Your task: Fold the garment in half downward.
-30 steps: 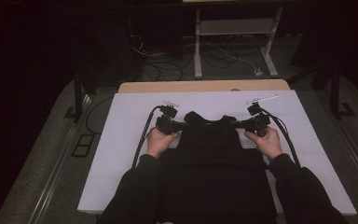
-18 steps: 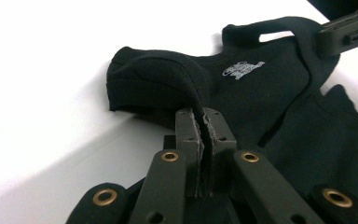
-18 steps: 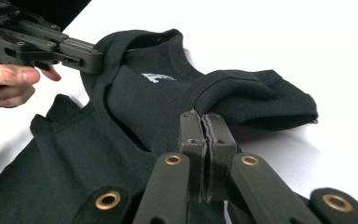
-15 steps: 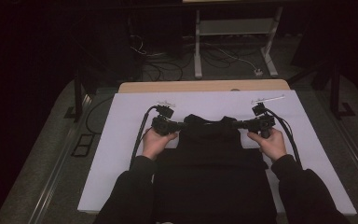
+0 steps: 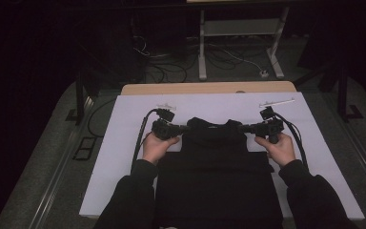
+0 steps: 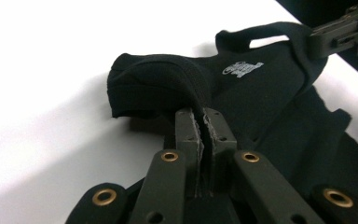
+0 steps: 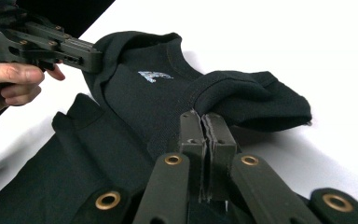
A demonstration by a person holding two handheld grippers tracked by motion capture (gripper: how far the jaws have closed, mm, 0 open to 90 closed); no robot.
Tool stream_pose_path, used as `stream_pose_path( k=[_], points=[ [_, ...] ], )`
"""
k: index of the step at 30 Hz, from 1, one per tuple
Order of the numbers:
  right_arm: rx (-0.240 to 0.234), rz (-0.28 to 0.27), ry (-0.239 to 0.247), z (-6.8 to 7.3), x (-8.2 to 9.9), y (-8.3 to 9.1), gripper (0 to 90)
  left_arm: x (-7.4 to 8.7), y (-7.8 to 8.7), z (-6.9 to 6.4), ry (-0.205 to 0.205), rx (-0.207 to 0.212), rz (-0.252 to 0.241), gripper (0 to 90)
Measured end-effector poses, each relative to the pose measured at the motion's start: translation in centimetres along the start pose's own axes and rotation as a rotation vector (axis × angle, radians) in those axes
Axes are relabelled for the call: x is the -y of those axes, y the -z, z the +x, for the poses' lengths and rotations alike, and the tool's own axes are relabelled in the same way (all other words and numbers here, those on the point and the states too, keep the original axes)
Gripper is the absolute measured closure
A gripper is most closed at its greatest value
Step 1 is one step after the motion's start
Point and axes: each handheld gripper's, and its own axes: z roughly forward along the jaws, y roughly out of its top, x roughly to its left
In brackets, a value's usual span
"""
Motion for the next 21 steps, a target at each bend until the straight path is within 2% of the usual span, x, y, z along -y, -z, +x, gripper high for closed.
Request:
stream_pose_path(
  k=[21],
  points=[
    [-0.032, -0.006, 0.028, 2.2, 1.0, 1.9, 86.5, 1.0, 1.4, -1.7, -0.025, 0.015, -0.004, 85.0]
  ],
)
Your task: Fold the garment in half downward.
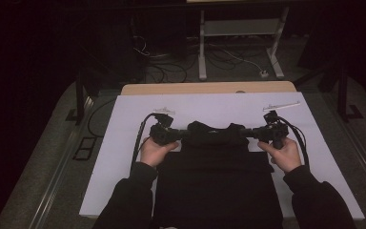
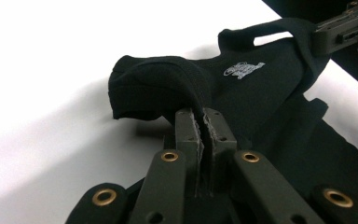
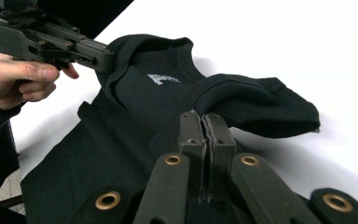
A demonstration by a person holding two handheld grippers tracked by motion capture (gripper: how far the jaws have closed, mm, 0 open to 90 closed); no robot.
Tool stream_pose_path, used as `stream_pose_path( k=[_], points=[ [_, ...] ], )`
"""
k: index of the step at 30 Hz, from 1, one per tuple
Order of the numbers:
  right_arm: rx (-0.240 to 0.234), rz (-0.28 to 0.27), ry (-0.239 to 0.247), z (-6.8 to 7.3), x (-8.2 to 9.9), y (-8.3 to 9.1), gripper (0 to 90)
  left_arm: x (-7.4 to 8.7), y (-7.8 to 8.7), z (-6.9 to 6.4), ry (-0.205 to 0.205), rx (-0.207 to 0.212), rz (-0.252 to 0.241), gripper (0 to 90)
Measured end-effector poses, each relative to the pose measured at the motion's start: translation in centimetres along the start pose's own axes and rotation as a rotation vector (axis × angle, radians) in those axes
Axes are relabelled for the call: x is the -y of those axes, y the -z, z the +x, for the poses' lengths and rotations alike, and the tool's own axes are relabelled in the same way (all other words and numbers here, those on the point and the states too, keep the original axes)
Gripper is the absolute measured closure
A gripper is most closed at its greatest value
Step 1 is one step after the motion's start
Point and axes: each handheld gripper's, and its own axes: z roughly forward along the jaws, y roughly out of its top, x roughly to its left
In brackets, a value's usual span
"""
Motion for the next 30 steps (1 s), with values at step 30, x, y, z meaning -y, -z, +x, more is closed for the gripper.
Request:
stream_pose_path(
  k=[30],
  points=[
    [-0.033, 0.035, 0.027, 2.5, 2.9, 1.1, 86.3, 3.0, 1.4, -2.5, -0.011, 0.010, 0.030, 85.0]
  ],
)
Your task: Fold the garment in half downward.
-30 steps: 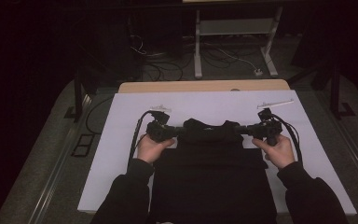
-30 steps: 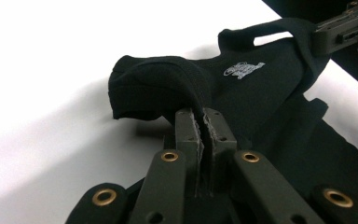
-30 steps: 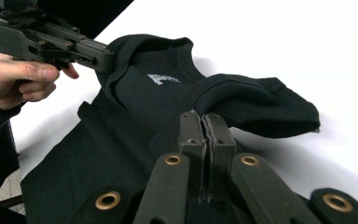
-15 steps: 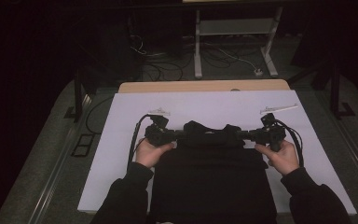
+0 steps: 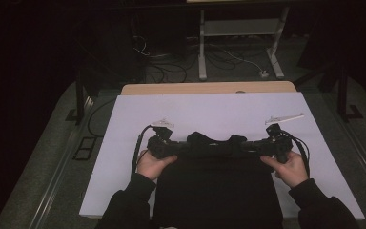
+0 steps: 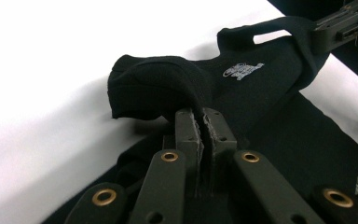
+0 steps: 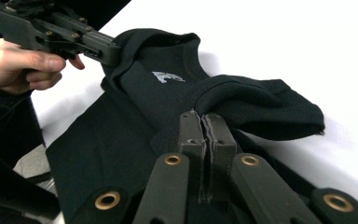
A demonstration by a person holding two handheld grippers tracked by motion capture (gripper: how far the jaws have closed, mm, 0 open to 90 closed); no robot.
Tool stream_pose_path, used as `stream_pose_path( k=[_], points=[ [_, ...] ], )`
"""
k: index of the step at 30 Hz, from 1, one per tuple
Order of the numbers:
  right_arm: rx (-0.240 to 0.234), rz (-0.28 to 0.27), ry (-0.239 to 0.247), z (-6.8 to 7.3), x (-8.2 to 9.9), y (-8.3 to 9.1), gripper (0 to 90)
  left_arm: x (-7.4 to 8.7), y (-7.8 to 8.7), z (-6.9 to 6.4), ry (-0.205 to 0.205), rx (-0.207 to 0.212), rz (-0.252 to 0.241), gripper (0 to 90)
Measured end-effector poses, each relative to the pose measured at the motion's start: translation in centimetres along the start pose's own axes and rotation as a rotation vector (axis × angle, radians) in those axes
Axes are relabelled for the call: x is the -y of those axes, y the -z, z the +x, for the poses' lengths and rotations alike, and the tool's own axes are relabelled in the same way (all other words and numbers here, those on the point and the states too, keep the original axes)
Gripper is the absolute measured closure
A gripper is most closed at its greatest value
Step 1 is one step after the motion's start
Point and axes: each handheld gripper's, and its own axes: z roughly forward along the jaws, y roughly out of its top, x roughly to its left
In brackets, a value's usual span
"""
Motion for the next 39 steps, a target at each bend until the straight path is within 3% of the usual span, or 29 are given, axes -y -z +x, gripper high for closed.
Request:
stream_pose_path(
  k=[17, 33, 39],
  points=[
    [-0.028, 0.084, 0.003, 1.1, 2.1, -0.6, 86.3, 2.2, -0.1, -1.2, 0.000, 0.012, 0.050, 84.9],
    [-0.043, 0.152, 0.000, 1.2, 4.0, -0.8, 86.0, 4.2, 0.1, -2.5, -0.031, 0.021, 0.096, 85.0],
    [-0.047, 0.170, 0.003, 1.3, 4.4, -0.9, 85.8, 4.9, 0.0, -3.0, -0.024, 0.031, 0.109, 84.9]
  ],
)
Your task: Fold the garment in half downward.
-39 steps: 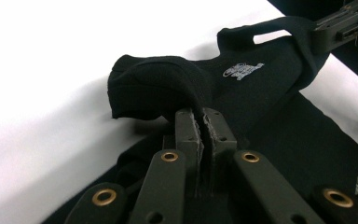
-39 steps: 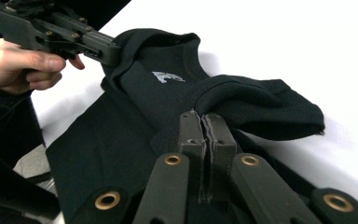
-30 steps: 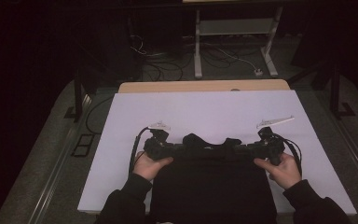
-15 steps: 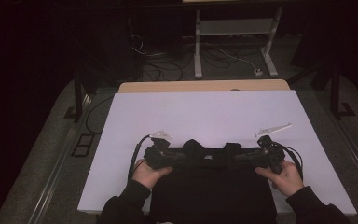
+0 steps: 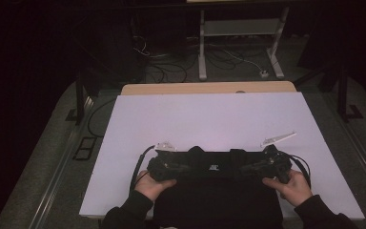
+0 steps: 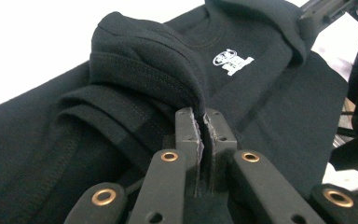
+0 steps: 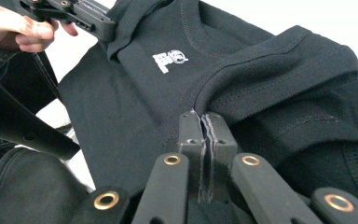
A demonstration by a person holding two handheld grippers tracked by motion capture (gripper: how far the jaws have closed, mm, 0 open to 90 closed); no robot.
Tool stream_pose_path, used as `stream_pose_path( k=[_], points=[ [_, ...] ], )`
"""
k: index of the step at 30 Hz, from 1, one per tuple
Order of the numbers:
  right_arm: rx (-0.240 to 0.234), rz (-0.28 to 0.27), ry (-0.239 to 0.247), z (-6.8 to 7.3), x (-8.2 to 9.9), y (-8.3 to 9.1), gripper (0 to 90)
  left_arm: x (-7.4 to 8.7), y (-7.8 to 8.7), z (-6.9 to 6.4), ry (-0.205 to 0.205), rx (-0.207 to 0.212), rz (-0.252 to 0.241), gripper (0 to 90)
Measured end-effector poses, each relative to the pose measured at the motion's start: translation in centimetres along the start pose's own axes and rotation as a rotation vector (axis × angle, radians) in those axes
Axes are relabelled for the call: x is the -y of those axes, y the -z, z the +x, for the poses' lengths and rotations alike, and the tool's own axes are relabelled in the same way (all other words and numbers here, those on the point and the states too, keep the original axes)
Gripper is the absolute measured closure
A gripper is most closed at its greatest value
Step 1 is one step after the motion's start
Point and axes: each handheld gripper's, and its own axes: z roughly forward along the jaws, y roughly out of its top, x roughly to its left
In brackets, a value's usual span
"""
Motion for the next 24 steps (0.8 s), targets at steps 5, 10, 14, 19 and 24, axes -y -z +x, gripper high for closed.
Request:
stream_pose_path(
  k=[5, 10, 14, 19, 24],
  points=[
    [-0.007, 0.010, 0.012, 0.1, 0.4, -0.1, 85.8, 0.4, 0.2, -0.2, 0.006, 0.005, 0.002, 84.9],
    [-0.015, 0.014, 0.007, 0.2, 0.7, 0.0, 85.8, 0.7, 0.2, -0.4, 0.013, 0.002, 0.007, 84.3],
    [-0.015, 0.021, 0.006, 0.3, 0.9, 0.0, 85.8, 0.9, 0.3, -0.6, 0.008, 0.003, 0.009, 84.3],
    [-0.018, 0.024, 0.009, 0.4, 1.1, 0.1, 85.9, 1.2, 0.4, -0.8, 0.007, 0.008, 0.013, 84.2],
    [-0.021, 0.030, 0.013, 0.6, 1.4, 0.1, 85.8, 1.5, 0.4, -1.2, 0.004, 0.015, 0.025, 84.2]
  ],
)
